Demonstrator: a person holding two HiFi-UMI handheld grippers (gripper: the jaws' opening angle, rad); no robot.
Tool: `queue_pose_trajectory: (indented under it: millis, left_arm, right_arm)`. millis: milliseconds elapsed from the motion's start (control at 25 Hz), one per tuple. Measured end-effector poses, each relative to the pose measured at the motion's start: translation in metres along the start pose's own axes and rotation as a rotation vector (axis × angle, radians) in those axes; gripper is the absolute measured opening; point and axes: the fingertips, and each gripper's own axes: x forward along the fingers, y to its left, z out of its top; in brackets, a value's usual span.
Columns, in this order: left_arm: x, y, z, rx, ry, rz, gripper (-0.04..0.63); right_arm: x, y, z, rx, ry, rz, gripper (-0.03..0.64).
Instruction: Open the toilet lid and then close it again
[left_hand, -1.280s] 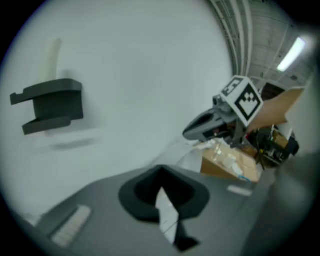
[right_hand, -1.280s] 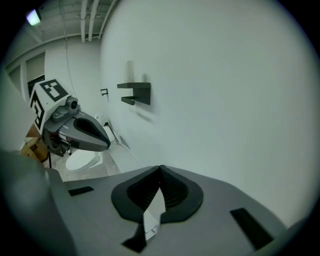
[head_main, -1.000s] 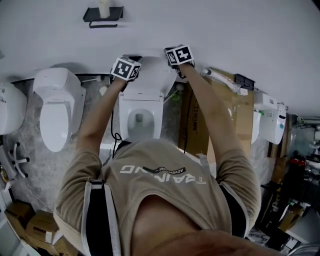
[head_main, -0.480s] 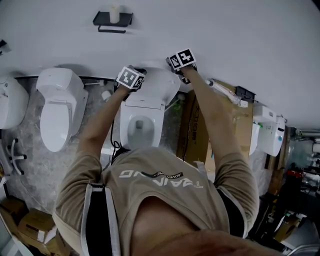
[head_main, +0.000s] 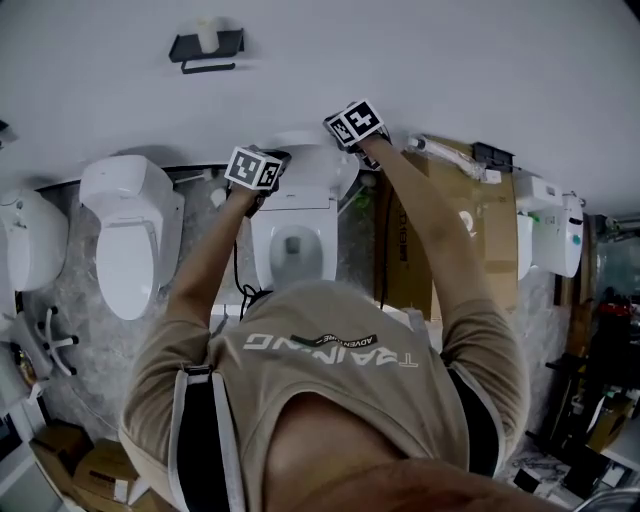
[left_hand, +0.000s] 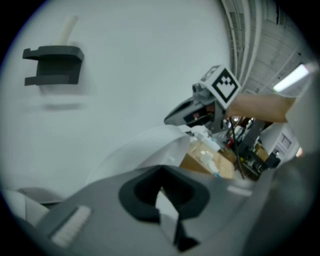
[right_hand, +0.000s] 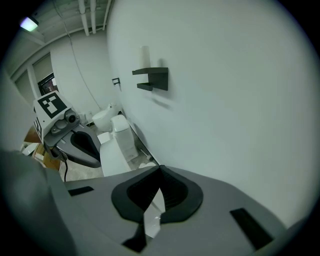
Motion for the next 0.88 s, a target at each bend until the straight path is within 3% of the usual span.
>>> queue_pose_trajectory:
  millis: [480, 720, 880]
  left_arm:
    - [-0.01, -0.058, -0.06, 0.012, 0.117, -0.106, 0.003]
    - [-0.02, -0.09, -0.108, 0.04, 0.216, -0.168, 0.003]
    - [-0.025, -0.105, -0.136, 0.026, 0.267, -0.195, 0.003]
  right_arm:
    - [-0.018, 0.051, -0.047, -0.053, 0.048, 0.068, 0.009]
    - [-0.025, 0.09, -0.082, -0.178, 0.095, 0.082, 0.009]
    - [-0.028, 0.113, -0.099, -0.199, 0.104, 0.117, 0.009]
